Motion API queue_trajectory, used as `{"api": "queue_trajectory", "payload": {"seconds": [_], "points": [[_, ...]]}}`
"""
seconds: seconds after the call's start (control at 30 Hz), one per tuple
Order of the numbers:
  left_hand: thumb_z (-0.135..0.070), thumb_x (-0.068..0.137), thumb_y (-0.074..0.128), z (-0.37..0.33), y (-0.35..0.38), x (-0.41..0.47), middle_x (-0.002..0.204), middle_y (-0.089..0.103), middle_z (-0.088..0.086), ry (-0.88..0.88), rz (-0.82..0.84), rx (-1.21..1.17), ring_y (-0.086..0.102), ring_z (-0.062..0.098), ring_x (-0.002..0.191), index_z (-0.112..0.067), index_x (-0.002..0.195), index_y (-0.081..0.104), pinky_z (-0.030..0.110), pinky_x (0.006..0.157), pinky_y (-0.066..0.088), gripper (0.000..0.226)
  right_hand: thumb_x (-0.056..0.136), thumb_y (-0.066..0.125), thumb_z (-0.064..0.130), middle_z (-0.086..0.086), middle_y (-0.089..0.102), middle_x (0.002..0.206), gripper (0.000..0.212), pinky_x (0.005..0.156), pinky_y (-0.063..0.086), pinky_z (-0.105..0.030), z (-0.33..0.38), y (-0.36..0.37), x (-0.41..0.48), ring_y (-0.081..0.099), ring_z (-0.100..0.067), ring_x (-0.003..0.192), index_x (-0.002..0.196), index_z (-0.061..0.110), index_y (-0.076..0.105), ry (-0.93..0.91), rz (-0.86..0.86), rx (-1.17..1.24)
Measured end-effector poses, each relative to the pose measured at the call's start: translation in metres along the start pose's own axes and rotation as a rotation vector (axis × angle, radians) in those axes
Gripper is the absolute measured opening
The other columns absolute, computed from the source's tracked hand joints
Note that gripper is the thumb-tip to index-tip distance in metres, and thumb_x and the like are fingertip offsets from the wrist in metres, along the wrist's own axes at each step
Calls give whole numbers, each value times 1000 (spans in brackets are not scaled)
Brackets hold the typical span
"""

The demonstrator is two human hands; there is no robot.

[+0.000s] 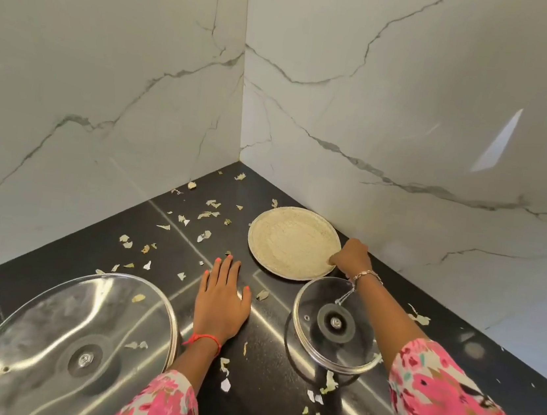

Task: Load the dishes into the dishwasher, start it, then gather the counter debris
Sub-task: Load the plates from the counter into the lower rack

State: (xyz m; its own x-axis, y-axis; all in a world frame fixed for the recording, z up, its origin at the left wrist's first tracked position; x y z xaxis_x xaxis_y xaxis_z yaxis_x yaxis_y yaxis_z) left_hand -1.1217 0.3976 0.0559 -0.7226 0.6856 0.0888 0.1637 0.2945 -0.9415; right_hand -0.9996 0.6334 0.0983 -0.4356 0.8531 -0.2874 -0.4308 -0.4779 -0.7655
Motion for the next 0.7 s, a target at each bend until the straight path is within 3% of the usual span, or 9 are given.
{"api": "queue_trajectory", "payload": {"seconds": [0.1, 0.17, 0.33, 0.4, 0.47, 0.57, 0.7], "points": [[-49, 80, 2, -1, -2, 0, 156, 13, -1, 1, -7, 6, 5, 16, 145, -19, 147, 21, 31, 115, -1, 76, 77, 59, -8, -9, 44, 72, 17, 63, 46, -31, -10, 4, 9, 51, -25, 68, 79, 4, 48, 106, -10, 112], [-52, 75, -2, -1, -3, 0, 156, 12, -1, 5, -13, 6, 5, 15, 145, -20, 147, 21, 29, 113, -5, 82, 75, 57, -12, -12, 47, 71, 17, 53, 45, -30, -16, 7, 14, 49, -24, 57, 73, 2, 48, 177, -13, 216], [-52, 75, -2, -1, -4, -1, 157, 11, -2, 10, -15, 5, 4, 14, 145, -21, 147, 20, 27, 110, -9, 82, 74, 56, -12, -16, 48, 93, 21, 47, 45, -32, -20, 14, 16, 52, -28, 67, 90, -1, 51, 264, -17, 441], [-50, 80, 3, -1, -5, -1, 157, 10, -2, 2, -9, 5, 3, 14, 145, -21, 147, 19, 27, 110, -9, 75, 76, 50, -12, -16, 47, 97, 20, 53, 47, -38, -16, 16, 13, 52, -28, 67, 94, -2, 49, 309, 12, 620], [-47, 85, 13, -1, -5, -1, 157, 9, -2, -6, -2, 4, 2, 14, 145, -22, 147, 18, 28, 111, -9, 67, 78, 46, -11, -17, 48, 103, 21, 60, 49, -42, -8, 12, 9, 55, -32, 77, 98, -2, 49, 312, 27, 752], [-43, 93, 25, -2, -6, -1, 157, 8, -1, -1, 3, -1, 1, 15, 145, -21, 147, 17, 29, 112, -8, 60, 87, 50, -4, -17, 49, 112, 28, 61, 51, -45, 12, 8, -2, 53, -37, 107, 114, 3, 46, 289, 110, 908], [-42, 95, 28, -1, -3, 0, 157, 7, 0, 7, 14, -12, 1, 16, 145, -20, 148, 16, 32, 114, -5, 59, 94, 43, -4, -18, 49, 119, 39, 79, 48, -53, 34, 6, -20, 50, -36, 117, 132, -3, 35, 208, 239, 983]]}}
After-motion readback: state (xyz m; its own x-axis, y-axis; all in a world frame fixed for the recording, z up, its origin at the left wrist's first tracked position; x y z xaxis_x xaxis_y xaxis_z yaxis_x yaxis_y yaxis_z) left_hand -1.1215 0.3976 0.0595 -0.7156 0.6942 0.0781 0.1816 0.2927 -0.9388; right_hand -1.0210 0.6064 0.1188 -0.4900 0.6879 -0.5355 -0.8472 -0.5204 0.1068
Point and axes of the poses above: each hand's wrist, its own x-axis towards the middle knuckle, its own y-axis out of the palm, z = x × y, the point moved 8 cm from there along x, towards the middle knuckle
